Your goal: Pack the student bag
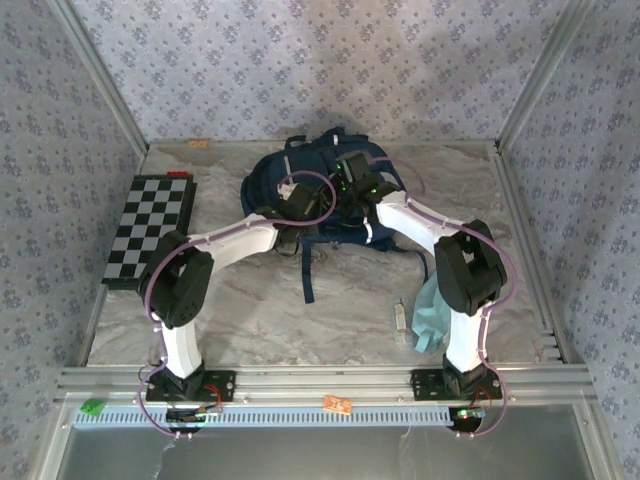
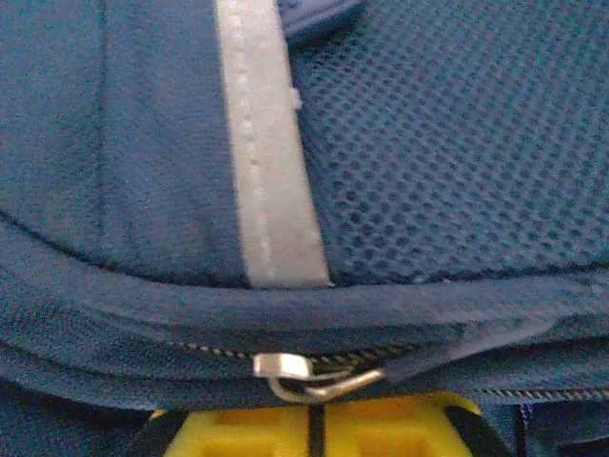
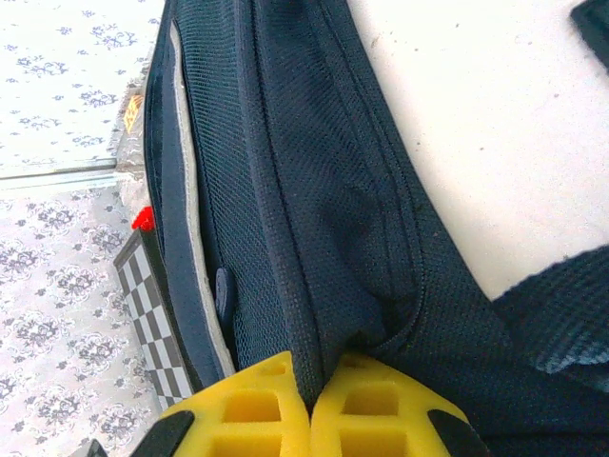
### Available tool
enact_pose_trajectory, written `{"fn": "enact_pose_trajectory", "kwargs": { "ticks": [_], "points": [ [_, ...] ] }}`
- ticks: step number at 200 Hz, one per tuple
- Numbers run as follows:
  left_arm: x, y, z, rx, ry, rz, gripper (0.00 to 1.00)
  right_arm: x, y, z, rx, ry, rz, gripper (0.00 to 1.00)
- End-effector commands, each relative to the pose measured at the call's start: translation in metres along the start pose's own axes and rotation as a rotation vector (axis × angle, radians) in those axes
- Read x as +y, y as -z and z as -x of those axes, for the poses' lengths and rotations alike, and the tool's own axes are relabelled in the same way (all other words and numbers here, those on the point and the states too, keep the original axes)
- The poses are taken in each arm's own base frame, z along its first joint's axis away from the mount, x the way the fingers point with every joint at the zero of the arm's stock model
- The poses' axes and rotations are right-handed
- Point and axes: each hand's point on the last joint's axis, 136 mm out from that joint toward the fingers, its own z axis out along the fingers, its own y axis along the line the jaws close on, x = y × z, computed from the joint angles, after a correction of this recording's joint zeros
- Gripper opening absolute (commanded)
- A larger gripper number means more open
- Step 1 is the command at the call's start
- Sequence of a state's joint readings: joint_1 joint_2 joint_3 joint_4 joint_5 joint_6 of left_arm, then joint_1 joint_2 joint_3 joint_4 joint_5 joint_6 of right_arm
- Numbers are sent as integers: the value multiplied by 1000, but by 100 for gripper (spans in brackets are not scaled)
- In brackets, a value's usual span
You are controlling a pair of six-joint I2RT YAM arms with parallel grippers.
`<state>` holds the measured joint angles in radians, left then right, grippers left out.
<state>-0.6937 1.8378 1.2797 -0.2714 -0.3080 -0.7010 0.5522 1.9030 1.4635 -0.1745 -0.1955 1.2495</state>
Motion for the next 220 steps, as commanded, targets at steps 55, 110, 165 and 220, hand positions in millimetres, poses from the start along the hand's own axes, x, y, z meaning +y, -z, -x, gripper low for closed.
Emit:
{"fn": "enact_pose_trajectory", "kwargs": {
  "ticks": [55,110,165,220],
  "points": [
    [55,51,-2,6,-117,11,0,34,51,18,-45,67,116,0],
    [104,28,12,40,-236,80,0,34,56,4,39,146,117,0],
    [26,62,-16,55,-297,-174,0,30,46,42,133,273,88,0],
    [-63,74,-30,45,-210,-296,0,30,67,76,145,356,4,49]
  ]
}}
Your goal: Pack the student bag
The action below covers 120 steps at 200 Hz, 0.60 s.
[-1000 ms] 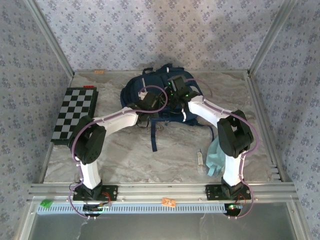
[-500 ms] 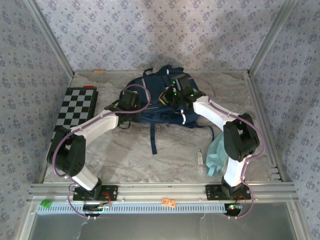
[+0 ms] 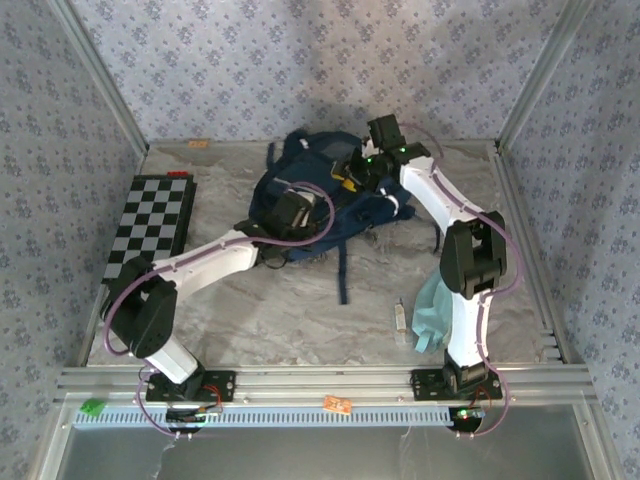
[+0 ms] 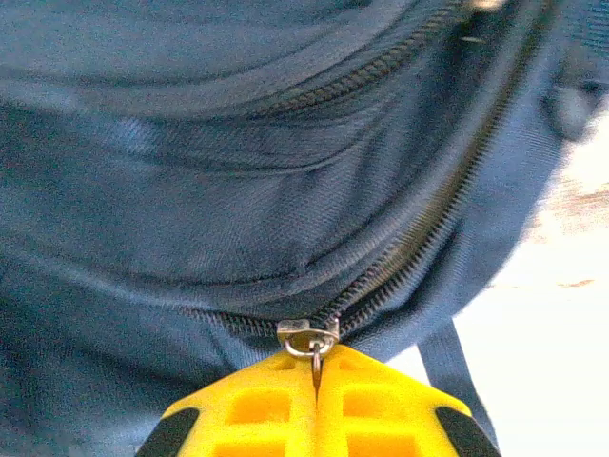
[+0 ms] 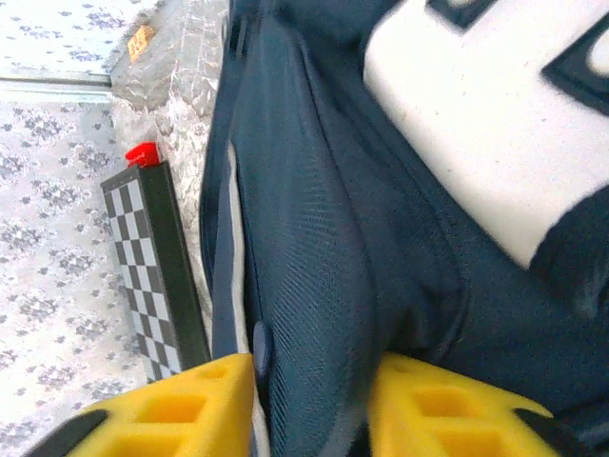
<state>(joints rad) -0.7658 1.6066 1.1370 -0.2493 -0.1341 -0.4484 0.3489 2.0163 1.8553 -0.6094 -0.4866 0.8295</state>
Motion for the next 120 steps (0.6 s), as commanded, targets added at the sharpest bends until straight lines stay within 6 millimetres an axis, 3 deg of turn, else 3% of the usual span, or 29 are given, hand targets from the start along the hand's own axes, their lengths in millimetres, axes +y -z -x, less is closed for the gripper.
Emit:
{"fn": "enact_pose_trajectory", "kwargs": {
  "ticks": [1,18,42,69,100,120],
  "points": [
    [-30,-2,4,9,72,-49,0,12,29,11,-31,124,-1,50],
    [-31,-5,6,-4,82,-26,0,1,44,-6,-31,104,-17,61],
    [-32,-8,4,15,65,-23,0,-17,47,-37,-32,0,53,64],
    [-31,-10,3,21,67,-18,0,-27,23,-59,1,-111,122,58],
    [-37,-10,2,32,58,-40,0,-11,-8,-68,28,-148,189,59],
    [-37,-13,-2,46,54,-41,0,-17,-20,-67,10,-162,140,58]
  ]
}}
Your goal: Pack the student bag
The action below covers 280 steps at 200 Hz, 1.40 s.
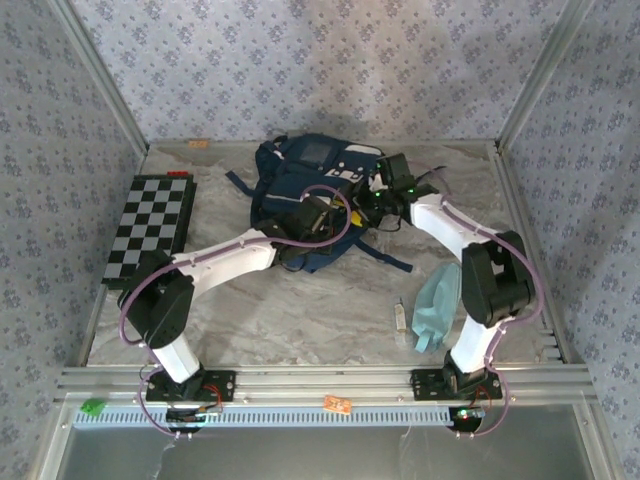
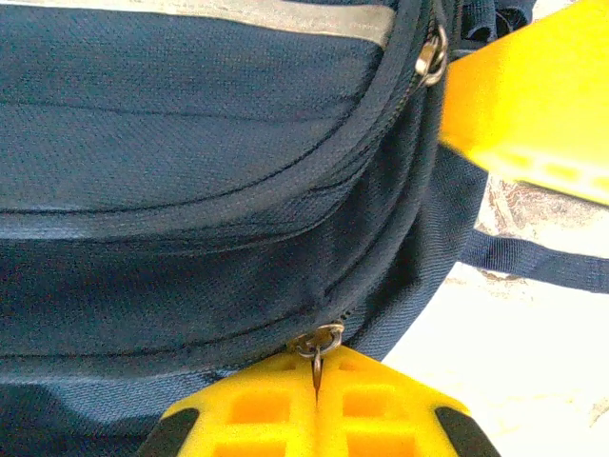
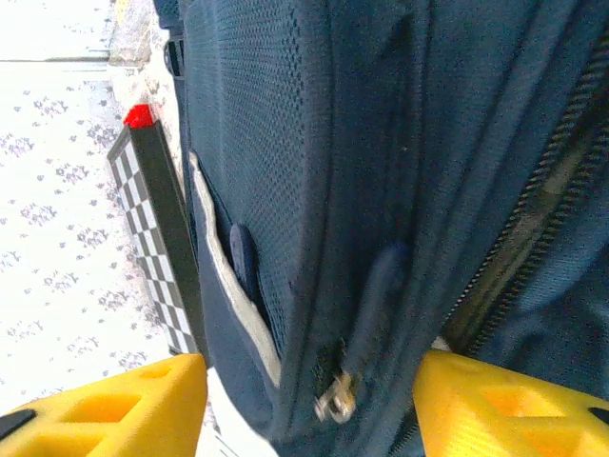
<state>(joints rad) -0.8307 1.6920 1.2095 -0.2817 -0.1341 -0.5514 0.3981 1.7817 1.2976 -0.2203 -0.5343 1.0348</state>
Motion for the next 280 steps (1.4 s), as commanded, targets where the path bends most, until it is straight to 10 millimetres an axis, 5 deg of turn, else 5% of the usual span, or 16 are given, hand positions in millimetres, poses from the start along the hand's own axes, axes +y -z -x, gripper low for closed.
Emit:
{"fn": "enact_pose_trajectory", "kwargs": {
  "ticks": [1,19,50,89,125,150,174,196,226,238,253,280],
  "points": [
    [-8,2,10,-7,4,-20,0,21,-12,5,-28,-21,61,58],
    [-6,2,8,-2,-8,-12,0,18,-12,13,-72,-21,52,42],
    [10,8,1,11,-56,45,0,13,-8,14,-42,38,-13,0],
    [50,19,-18,39,-104,103,0,4,10,16,-7,103,-40,0],
    [109,27,-29,53,-93,218,0,-1,28,12,54,143,-19,0],
    [150,30,-17,4,-60,295,0,-14,41,13,76,162,-39,0],
    [169,27,-9,-27,-13,251,0,-18,54,20,78,166,-33,0],
    [147,25,-8,-18,-38,163,0,-10,59,37,59,196,-25,0],
    [74,23,-15,-34,-114,26,0,-4,64,66,65,229,-39,0],
    [49,20,-16,-39,-123,-11,0,-2,69,84,43,215,-41,10],
    [22,17,-8,-60,-91,-64,0,4,76,102,4,219,-50,37],
    [-4,14,6,-82,-68,-73,0,16,92,87,-18,241,-74,65]
  ]
}}
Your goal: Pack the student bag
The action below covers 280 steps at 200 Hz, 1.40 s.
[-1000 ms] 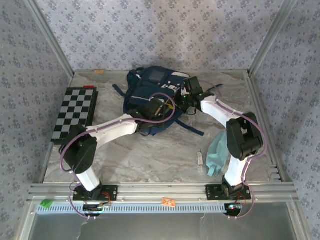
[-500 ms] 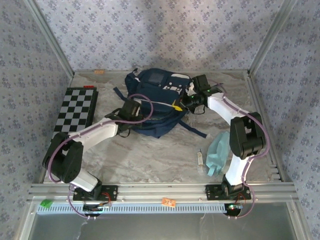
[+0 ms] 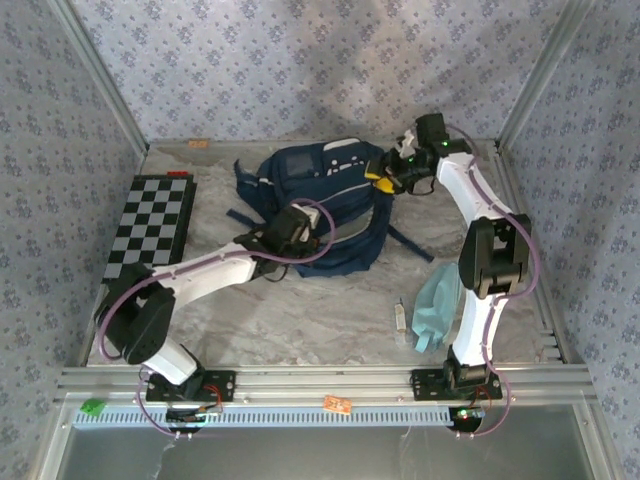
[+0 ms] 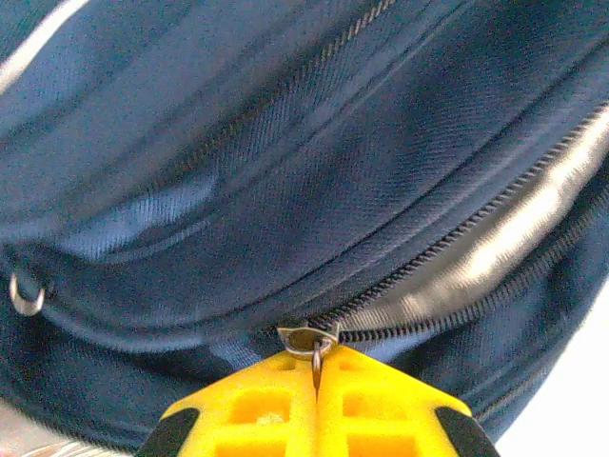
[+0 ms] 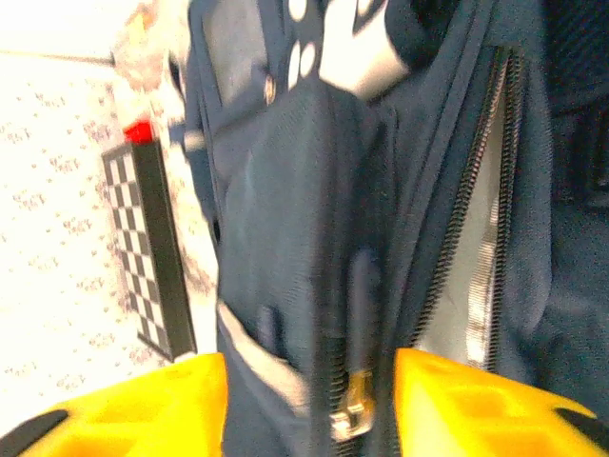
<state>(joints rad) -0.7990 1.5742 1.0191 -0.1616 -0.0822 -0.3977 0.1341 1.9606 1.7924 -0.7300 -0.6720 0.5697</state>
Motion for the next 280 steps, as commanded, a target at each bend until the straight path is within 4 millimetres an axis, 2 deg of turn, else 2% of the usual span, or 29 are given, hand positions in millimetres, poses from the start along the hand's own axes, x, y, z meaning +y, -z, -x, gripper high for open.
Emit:
{"fn": "enact_pose_trajectory", "kwargs": {
  "ticks": [1,18,36,52,63,70,92,120,131,155,164,190,227,258,280],
  "points": [
    [-20,1,28,-60,57,-20,0,17,19,-11,-23,50,-27,65],
    [-17,1,30,-59,60,7,0,13,28,-38,-48,33,-43,74],
    [-16,-1,27,-44,37,13,0,10,25,-65,-85,-30,-7,79],
    [-17,-1,26,-37,34,13,0,9,11,-89,-71,-89,36,81],
    [-18,-2,27,-37,37,7,0,14,-1,-95,-73,-124,69,79],
    [-18,-2,27,-40,38,5,0,6,-14,-105,-52,-155,63,77],
    [-21,-3,26,-33,35,0,0,-2,-35,-112,-55,-230,20,70],
    [-20,-5,26,-25,35,13,0,-8,-49,-111,-119,-283,-13,68],
    [-20,-6,24,-21,32,12,0,-11,-52,-104,-143,-277,-42,60],
    [-19,-6,20,-6,5,15,0,-18,-53,-91,-189,-283,-76,33],
    [-13,-5,17,3,-5,41,0,-20,-52,-88,-201,-283,-83,20],
    [7,-2,1,45,-40,103,0,-20,-48,-88,-189,-263,-98,0],
    [66,9,-16,87,-32,256,0,-15,-27,-87,-185,-240,-75,0],
    [111,14,-10,47,64,283,0,-13,-13,-85,-189,-247,-34,0],
    [146,13,3,10,123,326,0,-11,-14,-95,-148,-224,-35,0]
  ]
}}
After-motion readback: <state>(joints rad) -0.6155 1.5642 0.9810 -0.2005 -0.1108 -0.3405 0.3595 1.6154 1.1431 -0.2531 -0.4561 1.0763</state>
